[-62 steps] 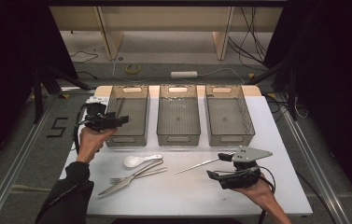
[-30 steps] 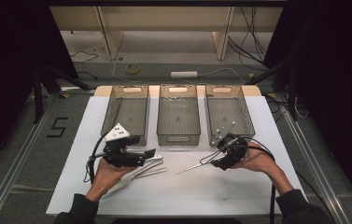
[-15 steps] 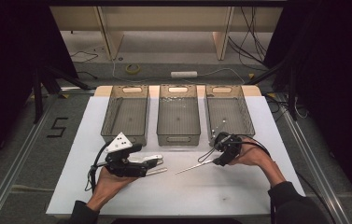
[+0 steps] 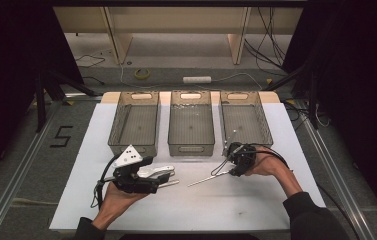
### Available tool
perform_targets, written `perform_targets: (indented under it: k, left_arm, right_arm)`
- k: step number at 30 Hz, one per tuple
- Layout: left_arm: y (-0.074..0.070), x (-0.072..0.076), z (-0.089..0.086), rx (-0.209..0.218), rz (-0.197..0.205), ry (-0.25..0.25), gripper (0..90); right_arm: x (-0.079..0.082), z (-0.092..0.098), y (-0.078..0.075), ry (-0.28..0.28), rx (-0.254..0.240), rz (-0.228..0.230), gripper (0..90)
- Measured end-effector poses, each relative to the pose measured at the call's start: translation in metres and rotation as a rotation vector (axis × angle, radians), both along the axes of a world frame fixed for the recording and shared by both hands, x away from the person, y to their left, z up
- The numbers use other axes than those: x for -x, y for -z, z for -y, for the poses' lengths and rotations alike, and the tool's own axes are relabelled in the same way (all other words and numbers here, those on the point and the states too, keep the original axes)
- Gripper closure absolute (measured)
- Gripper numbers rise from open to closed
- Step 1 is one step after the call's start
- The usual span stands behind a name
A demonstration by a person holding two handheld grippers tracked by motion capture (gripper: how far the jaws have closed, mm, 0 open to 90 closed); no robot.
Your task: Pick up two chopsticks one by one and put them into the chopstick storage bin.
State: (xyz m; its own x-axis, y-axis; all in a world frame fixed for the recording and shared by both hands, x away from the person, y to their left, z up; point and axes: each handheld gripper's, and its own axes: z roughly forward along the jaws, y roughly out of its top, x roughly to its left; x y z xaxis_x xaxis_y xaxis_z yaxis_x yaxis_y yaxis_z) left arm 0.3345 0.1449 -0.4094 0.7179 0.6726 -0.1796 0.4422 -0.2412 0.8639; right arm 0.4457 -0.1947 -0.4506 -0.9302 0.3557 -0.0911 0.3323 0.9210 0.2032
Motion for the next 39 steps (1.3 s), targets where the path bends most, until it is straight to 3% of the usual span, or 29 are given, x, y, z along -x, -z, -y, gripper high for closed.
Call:
perform_targets:
  k: [20, 39]
  left_arm:
    - [0.001, 0.000, 0.001, -0.016, 0.002, -0.002, 16.3]
    - [0.002, 0.001, 0.002, -0.037, 0.005, 0.000, 17.2]
  right_arm:
    - [0.000, -0.004, 0.003, -0.012, 0.050, -0.031, 66.2]
    - [0.003, -0.012, 0.003, -0.082, 0.101, -0.066, 83.4]
